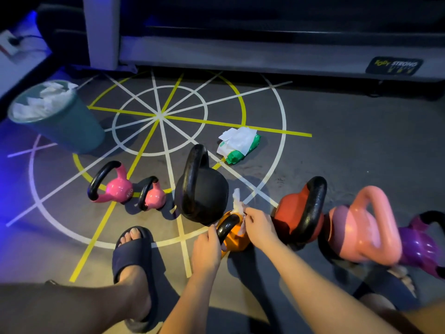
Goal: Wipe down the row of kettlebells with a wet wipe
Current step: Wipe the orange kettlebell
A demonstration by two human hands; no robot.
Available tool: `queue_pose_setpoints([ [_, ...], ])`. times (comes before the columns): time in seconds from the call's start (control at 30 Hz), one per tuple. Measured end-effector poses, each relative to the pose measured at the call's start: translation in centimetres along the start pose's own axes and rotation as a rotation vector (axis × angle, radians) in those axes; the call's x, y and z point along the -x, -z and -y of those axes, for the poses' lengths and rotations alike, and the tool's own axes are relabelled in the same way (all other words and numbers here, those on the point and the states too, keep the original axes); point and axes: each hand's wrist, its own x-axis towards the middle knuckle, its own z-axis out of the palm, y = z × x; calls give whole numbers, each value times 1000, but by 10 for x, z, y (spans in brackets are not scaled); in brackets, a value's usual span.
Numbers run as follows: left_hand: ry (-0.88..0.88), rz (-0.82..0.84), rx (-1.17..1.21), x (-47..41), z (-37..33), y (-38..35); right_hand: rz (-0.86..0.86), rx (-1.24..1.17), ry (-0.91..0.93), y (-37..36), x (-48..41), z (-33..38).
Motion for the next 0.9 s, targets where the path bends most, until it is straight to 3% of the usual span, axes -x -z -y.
queue_pose_setpoints([
  [0.17,-25,0,-56,-3,-1,3,27,-102,121,-5,8,8],
  [0.27,-32,19,-85,-3,4,4,83,-21,208,-4,11,2],
  [0.4,-144,112,-248,-3,5,1,50,157,58,4,3,-21],
  [0.6,-16,117,-12,3,-5,0,38,-53,75,5,4,-6],
  [0.77,54,123,-83,-8,-5,8,184,-132,193,19,1,24],
  [0.9,80,75,47,-14,-20,5,126,-125,211,11,2,17],
])
